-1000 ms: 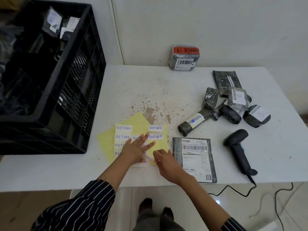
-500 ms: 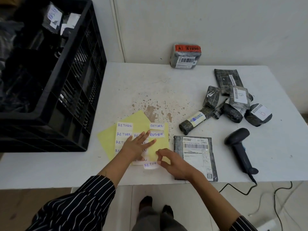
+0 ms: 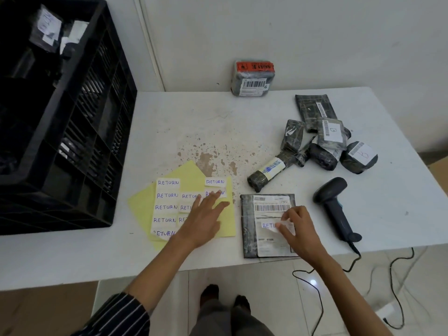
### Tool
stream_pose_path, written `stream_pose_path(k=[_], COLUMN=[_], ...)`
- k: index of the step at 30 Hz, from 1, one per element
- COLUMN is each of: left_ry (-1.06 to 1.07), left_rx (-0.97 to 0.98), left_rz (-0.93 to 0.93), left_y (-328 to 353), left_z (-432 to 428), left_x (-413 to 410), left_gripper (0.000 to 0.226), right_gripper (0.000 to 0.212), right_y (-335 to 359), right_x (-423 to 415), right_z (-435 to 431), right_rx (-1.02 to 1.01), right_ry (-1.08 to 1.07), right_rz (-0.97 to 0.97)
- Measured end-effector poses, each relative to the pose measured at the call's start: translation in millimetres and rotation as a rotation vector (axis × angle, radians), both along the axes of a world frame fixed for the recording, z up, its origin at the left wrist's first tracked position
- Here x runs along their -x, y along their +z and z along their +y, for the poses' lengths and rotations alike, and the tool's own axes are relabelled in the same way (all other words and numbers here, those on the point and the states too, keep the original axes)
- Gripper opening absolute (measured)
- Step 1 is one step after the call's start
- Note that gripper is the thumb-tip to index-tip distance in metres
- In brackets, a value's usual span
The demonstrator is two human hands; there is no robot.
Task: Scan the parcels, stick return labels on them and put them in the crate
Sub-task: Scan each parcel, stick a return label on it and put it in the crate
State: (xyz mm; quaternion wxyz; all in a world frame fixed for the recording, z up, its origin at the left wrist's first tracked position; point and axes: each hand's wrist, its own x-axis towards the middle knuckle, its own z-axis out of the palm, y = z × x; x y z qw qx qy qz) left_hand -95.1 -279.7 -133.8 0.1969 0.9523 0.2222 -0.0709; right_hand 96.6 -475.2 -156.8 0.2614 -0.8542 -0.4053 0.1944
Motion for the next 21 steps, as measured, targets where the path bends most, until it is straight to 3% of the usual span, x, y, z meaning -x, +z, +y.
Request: stream_pose_path(k=[5,12,16,19,21], left_ry=[-0.041,-0.183,-0.190,-0.197,-0.202], left_rx=[-0.063,-0.147,-0.116,-0.130,-0.131], left_rz=[-0.276,-0.165,-0.216,-0.232,-0.234], left_y=[-11,-56,-63,-65,-66], left_z=[-64,-116,-115,-113,-111], left_x=[-20,-25,-17,-15,-15], left_gripper=[0.059,0.077,0.071,0.064,0.062], right_gripper=[0.015,0.024,0.039,0.064,0.062], right_y=[-11,-28,-36,-38,-36], right_x=[6,21,22,18,15], right_z=[-3,-1,-2,-1,5], right_rx=[-0.031,-0.104,-0.129,-0.123,-0.117], right_ry=[-0.016,-0.120,-0.145,-0.178,-0.206], right_rz=[-0.050,-0.206,-0.209,-0.167,-0.122])
